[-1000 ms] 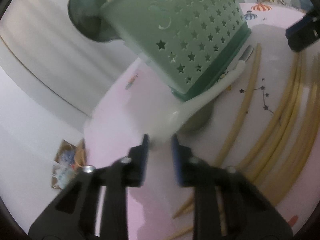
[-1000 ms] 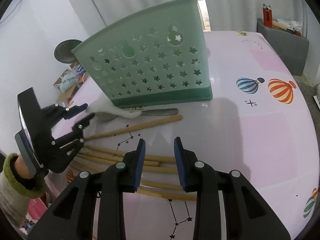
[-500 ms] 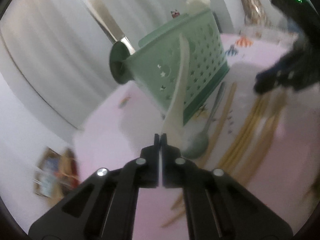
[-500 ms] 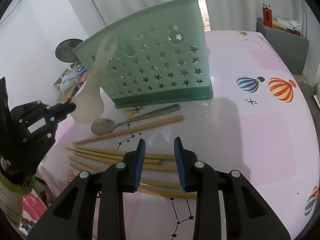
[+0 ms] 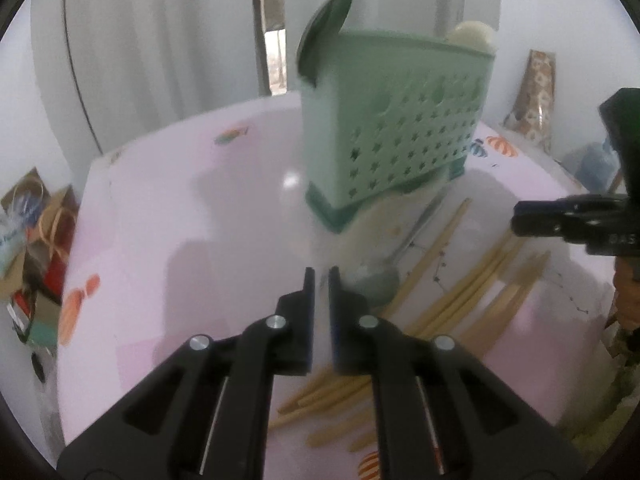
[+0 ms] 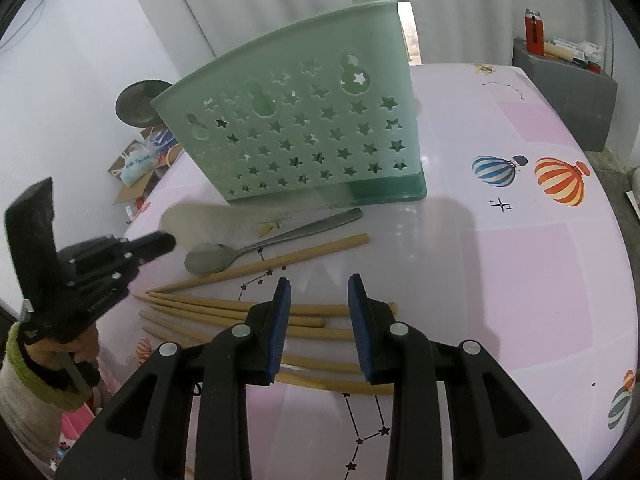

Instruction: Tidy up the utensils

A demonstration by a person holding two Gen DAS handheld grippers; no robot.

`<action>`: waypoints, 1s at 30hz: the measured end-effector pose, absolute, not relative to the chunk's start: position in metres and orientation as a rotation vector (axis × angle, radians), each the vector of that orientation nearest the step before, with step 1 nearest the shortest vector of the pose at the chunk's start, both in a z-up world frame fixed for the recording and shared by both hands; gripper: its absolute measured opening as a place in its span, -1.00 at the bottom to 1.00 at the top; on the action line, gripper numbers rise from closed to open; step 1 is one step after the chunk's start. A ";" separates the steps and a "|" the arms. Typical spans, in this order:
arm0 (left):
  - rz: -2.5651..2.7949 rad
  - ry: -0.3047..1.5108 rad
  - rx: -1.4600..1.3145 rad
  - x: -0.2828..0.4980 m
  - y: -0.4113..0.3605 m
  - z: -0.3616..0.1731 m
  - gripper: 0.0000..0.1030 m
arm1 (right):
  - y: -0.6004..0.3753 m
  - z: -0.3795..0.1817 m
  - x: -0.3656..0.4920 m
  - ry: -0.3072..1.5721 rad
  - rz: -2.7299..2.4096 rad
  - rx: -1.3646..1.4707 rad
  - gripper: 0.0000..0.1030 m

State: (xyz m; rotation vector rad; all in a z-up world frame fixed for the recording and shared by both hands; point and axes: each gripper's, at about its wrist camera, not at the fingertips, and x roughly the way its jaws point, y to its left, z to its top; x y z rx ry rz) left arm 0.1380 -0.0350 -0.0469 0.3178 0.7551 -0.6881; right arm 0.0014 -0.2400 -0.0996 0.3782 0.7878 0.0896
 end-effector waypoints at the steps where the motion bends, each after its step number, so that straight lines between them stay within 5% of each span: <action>1: -0.687 0.761 0.311 0.138 -0.035 -0.050 -0.88 | -0.240 -0.100 0.001 0.786 0.090 0.376 -0.42; 11: -0.693 0.768 0.217 0.144 -0.025 -0.049 -0.86 | -0.240 -0.099 0.000 0.787 0.086 0.375 -0.42; 20: -0.695 0.778 0.113 0.154 -0.020 -0.039 -0.24 | -0.240 -0.104 0.000 0.797 0.105 0.389 -0.33; 30: -0.770 0.945 -0.166 0.210 -0.019 -0.060 -0.28 | -0.237 -0.106 0.000 0.801 0.122 0.396 -0.31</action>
